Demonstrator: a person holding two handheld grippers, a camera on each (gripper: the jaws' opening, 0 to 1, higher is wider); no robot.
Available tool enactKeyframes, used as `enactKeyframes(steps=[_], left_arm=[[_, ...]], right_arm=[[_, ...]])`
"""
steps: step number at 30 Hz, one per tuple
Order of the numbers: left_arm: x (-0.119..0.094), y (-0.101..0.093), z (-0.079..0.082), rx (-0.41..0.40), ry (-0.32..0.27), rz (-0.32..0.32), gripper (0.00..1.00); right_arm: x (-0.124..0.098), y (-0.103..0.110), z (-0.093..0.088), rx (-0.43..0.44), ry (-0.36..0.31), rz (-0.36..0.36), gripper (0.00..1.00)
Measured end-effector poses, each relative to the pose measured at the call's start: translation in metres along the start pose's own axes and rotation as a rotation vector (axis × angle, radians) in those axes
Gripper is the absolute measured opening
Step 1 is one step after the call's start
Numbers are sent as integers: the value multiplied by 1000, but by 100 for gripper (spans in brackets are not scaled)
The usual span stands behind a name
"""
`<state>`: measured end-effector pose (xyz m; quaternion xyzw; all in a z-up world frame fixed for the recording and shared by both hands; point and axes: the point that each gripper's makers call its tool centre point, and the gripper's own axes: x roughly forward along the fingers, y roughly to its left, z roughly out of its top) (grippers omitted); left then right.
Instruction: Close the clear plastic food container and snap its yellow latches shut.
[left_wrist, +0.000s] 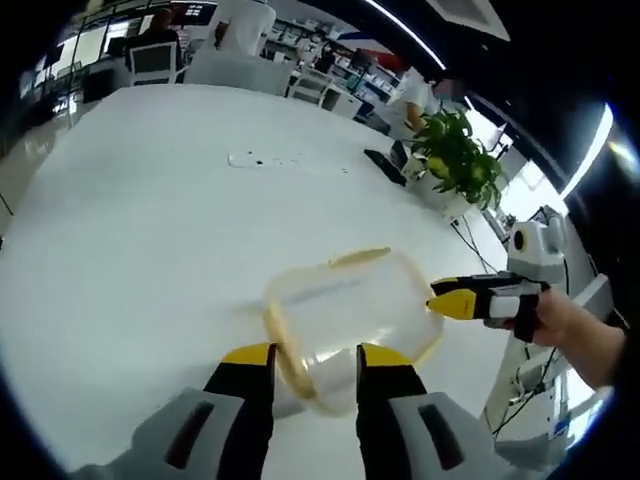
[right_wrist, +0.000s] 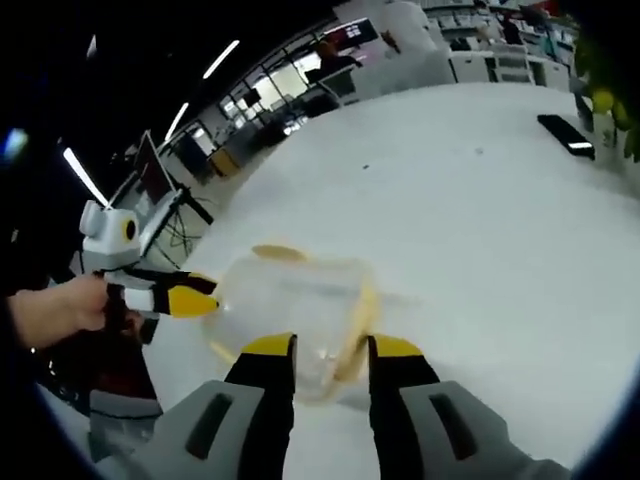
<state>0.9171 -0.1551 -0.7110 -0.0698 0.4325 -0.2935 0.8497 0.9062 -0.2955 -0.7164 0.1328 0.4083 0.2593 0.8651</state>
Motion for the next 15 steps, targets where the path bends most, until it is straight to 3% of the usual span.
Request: enactKeyframes(steps=[11, 15], left_arm=[[-1, -4, 15, 163, -20, 7, 28], [-2, -8, 18, 291, -17, 12, 28]], right_arm=[[-4, 3, 20, -68, -35, -5, 21], [-3, 5, 21, -136, -28, -16, 21]])
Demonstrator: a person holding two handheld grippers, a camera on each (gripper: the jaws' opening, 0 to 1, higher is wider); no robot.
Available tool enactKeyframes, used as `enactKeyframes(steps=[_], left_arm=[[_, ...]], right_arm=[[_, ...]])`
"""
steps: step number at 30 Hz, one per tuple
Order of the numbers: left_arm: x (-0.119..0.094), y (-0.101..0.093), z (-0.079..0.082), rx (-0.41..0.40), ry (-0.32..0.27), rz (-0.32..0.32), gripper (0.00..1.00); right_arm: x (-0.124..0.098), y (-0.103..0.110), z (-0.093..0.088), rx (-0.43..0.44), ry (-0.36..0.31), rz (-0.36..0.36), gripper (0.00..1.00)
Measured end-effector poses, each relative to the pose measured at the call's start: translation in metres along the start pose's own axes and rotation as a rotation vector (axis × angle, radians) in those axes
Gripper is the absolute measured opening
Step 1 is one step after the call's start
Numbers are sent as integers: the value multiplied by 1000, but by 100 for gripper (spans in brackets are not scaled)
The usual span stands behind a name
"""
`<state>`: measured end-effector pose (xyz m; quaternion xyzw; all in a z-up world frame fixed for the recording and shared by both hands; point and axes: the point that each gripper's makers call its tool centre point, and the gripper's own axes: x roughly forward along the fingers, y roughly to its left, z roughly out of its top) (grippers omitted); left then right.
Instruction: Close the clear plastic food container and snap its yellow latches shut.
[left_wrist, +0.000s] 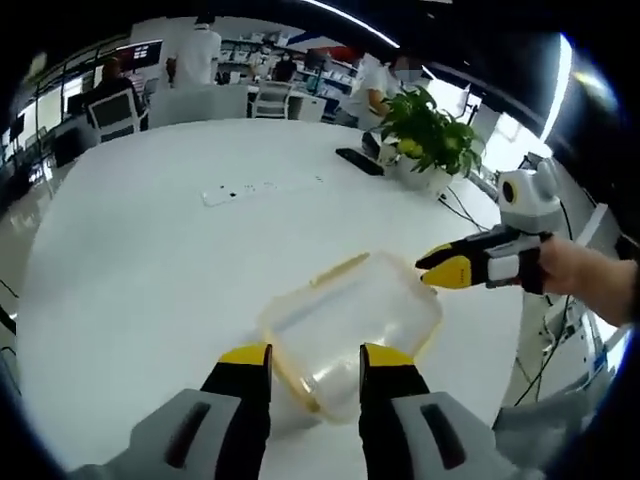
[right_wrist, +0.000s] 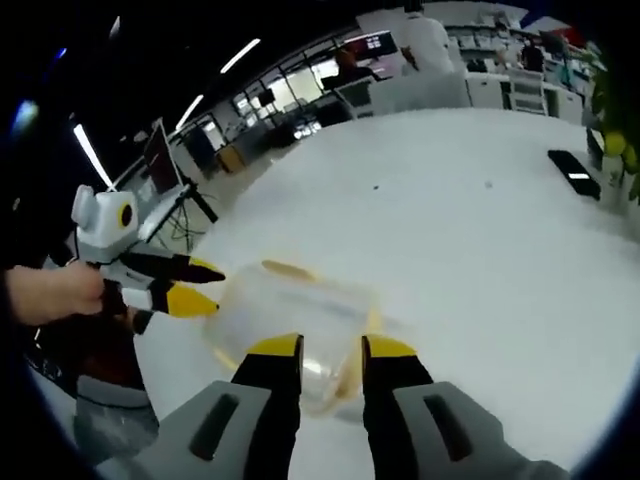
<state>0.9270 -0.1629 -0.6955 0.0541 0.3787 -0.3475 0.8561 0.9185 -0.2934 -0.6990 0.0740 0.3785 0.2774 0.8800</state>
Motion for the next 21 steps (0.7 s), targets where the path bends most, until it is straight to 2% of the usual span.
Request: enactKeyframes(steps=[3, 5, 11, 21], left_arm=[[1, -2, 3, 47, 2, -1, 28], [3, -1, 4, 51, 5, -5, 27], [7, -4, 8, 85, 12, -20, 27], [11, -17, 9, 199, 24, -62, 25]], right_arm=[[1, 3, 1, -62, 2, 1, 19], [2, 7, 2, -84, 2, 11, 20], [4, 10, 5, -93, 0, 26, 17], [8, 13, 0, -146, 24, 36, 15]])
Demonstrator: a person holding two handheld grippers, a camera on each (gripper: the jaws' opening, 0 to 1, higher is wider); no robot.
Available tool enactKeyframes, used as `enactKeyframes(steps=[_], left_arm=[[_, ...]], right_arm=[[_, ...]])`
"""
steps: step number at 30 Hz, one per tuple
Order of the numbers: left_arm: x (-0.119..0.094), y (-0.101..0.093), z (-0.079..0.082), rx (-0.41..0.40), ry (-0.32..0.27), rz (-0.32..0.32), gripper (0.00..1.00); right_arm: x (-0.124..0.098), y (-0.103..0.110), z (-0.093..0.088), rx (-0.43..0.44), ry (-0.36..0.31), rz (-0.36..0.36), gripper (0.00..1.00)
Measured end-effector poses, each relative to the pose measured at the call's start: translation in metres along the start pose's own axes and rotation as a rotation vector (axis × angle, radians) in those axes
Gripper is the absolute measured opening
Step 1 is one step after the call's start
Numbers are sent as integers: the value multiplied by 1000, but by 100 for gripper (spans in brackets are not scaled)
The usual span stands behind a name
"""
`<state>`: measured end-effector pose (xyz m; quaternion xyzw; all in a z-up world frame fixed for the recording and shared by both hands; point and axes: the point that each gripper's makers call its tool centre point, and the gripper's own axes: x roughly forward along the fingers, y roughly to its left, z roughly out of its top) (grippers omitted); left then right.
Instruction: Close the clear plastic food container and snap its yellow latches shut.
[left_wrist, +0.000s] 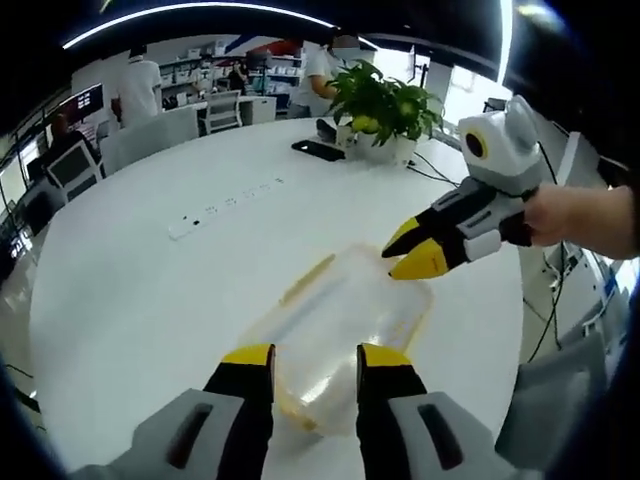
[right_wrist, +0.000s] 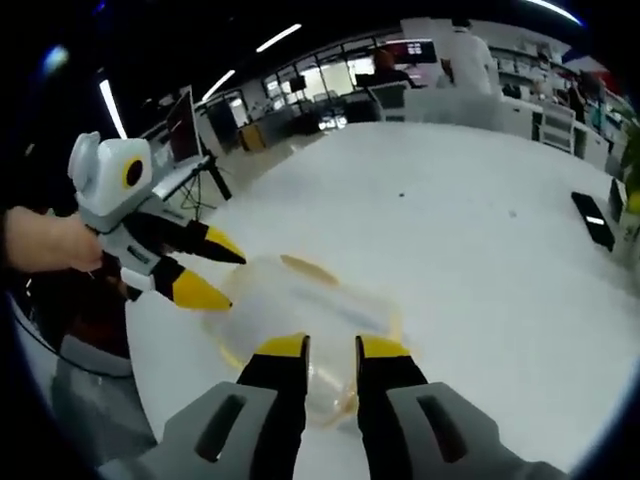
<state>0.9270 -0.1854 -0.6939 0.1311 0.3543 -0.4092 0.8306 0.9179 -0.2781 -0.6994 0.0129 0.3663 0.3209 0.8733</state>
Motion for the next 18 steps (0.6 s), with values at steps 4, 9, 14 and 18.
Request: enactKeyframes(steps=[4, 9, 14, 18], left_arm=[[2, -4, 2, 36, 1, -13, 25], [6, -6, 4, 80, 10, -30, 24], [11, -9, 5, 108, 15, -50, 24], [13, -12, 4, 128, 19, -67, 24]], right_arm=[[1, 2, 0, -25, 4, 6, 13], [4, 6, 1, -57, 7, 14, 11], [8, 8, 1, -90, 18, 23, 11], [11, 10, 3, -118, 21, 33, 10]])
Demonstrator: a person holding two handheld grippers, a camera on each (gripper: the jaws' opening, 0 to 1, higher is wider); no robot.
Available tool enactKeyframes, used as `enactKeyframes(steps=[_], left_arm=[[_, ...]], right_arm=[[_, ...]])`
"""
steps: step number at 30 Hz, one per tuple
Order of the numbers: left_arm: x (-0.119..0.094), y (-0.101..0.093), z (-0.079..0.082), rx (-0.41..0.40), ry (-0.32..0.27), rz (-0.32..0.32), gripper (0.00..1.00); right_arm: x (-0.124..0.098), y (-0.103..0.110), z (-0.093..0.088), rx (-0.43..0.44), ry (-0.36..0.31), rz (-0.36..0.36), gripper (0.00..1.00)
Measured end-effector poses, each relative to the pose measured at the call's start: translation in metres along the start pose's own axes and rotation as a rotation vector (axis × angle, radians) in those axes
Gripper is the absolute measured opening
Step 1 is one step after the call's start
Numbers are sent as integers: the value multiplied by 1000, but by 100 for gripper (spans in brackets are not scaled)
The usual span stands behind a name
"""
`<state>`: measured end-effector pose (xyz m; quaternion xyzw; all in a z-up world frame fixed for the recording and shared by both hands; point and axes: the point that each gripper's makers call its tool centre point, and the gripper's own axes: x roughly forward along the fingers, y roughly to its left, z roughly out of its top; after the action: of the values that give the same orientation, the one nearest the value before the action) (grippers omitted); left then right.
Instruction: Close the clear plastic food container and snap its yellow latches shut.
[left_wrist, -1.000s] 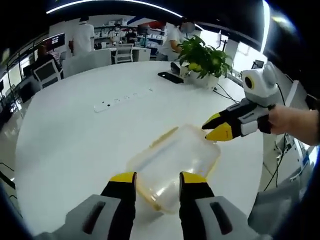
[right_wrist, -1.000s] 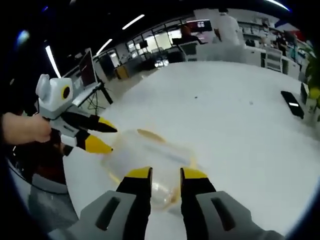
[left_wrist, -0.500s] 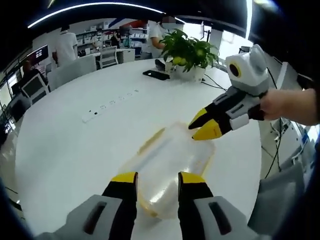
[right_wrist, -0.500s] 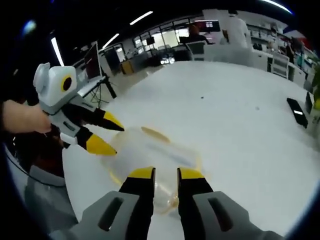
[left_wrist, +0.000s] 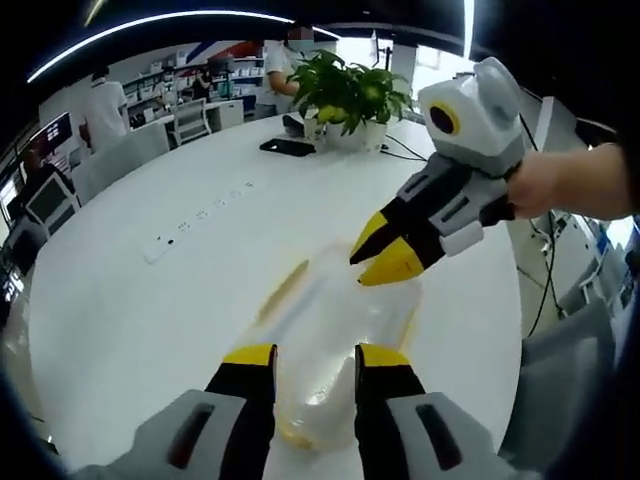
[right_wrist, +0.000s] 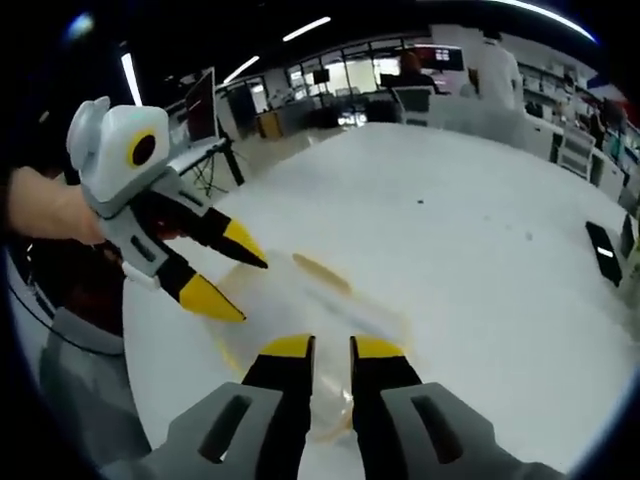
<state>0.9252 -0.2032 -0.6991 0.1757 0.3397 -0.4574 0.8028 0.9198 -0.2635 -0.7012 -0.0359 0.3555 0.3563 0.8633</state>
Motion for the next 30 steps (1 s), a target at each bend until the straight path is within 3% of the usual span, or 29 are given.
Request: enactKeyframes(steps=[11, 30], left_arm=[[8, -9, 4, 89, 8, -41, 23], [13, -17, 6, 104, 6, -66, 23]], right_arm=[[11, 6, 5, -69, 13, 32, 8], [24, 12, 13, -117, 9, 60, 8]])
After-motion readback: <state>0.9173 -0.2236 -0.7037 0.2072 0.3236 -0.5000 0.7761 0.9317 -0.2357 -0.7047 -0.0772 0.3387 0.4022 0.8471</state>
